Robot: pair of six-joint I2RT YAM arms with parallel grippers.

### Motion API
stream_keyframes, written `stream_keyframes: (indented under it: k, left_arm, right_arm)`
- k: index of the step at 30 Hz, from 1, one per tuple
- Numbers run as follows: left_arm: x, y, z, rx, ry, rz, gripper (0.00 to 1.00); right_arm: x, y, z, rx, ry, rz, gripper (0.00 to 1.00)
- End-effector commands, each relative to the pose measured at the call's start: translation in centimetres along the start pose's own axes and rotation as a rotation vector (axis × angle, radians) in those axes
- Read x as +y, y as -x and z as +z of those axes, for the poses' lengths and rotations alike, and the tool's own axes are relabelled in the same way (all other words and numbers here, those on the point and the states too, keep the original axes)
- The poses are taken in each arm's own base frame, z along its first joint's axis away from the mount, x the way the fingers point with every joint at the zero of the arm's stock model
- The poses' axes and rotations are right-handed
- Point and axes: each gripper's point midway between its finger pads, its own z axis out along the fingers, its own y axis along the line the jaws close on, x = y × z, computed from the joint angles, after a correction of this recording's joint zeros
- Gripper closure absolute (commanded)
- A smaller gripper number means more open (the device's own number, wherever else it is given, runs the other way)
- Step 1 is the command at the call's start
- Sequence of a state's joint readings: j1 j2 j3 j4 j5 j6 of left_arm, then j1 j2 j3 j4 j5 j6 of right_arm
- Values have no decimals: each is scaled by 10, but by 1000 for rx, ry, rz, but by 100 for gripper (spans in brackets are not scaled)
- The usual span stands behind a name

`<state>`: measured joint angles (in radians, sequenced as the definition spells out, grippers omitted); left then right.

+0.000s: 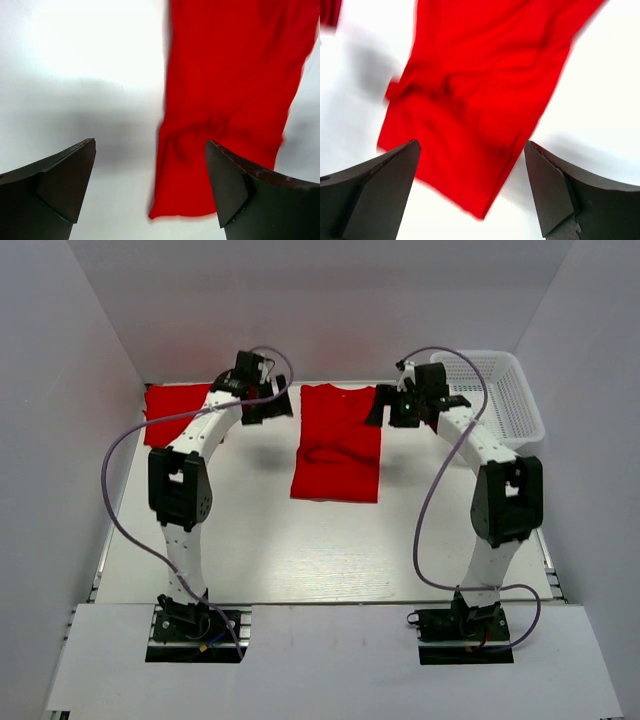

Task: Fold and stack the t-shirts
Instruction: Fold the folded rectangular tshirt in 1/3 of the way

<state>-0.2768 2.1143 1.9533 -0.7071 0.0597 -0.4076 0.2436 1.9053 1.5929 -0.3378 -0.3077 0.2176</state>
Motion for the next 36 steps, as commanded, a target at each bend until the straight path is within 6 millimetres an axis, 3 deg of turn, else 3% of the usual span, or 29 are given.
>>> stream_keyframes:
  k: [1,2,3,5,6,9,10,13,18,23,27,36]
  left_arm:
    - [-28,-41,-33,67,-115,82,0]
    - [-37,-45,-51,61,-178,86,0]
    - [-29,-78,-48,125,-176,85,0]
    - [-29,-91,-57,112,-211,62,0]
    - [-29,-115,-67,136,-231,61,0]
    - [-37,-141,-75,140,-307,69,0]
    - [-43,-143,-83,125,-334,82,0]
    - [-53,-153,-82,105,-398,127,0]
    - [-66,-159,-85,78,-481,209,0]
    - [-55,-163,-81,88,-430,243,0]
    - [-48,-161,-82,73,-390,241,0]
    - [-28,-181,-85,109,-323,232,0]
  right_arm:
    - [28,-45,-15,83,115,-126,10]
    - [34,-53,-16,98,130,-132,10]
    - [44,-64,-17,121,147,-140,10]
    - [51,-86,-14,165,173,-147,10]
    - [58,-89,-11,167,185,-155,10]
    - [74,-106,2,207,218,-169,10]
    - [73,-115,12,233,224,-162,10]
    - [98,-119,33,246,278,-149,10]
    - [110,-119,59,253,284,-155,10]
    - [115,-130,82,286,292,-127,10]
    - [112,-115,96,230,248,-124,10]
    - [94,-75,120,72,125,-149,10]
